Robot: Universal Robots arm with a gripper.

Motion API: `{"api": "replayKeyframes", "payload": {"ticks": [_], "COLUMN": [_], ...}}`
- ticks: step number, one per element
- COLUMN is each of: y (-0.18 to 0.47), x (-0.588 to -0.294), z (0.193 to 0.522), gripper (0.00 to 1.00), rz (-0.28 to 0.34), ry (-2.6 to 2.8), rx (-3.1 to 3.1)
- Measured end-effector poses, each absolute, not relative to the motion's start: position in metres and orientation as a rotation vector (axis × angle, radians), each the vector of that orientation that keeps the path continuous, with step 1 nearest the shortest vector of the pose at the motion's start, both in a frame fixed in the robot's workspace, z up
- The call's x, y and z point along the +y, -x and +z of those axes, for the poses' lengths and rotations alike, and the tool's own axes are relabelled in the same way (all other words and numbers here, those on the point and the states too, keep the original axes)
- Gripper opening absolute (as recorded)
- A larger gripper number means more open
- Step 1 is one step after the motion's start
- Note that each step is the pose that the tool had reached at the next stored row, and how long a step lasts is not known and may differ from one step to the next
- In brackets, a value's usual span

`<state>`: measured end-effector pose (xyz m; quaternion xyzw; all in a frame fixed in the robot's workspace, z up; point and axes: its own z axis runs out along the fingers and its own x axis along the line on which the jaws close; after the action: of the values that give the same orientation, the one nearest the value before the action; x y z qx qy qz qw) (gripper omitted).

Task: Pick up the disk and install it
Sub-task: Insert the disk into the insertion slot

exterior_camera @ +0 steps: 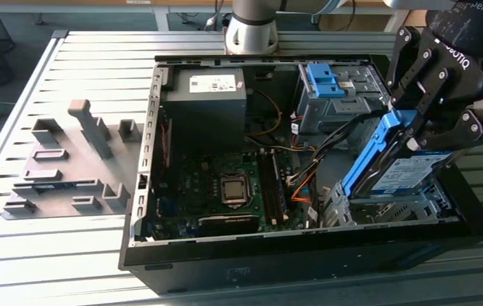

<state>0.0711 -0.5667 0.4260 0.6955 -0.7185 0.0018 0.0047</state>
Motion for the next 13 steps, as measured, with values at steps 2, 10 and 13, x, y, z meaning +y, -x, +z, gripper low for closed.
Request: {"api": "replayKeyframes", "payload": {"ticks": [2,10,13], "y": [-0.0711,-0.0710,-0.0710], "x": [-0.5667,-0.5669,-0.5676], "z": [0.4260,0.4227,0.4174], "gripper": [0.36,0.44,0.44], "rz": [0.006,0.005,0.005], "ry": [-2.178,-2.179,-2.178], "rx": [-2.250,-2.251,-2.251]}}
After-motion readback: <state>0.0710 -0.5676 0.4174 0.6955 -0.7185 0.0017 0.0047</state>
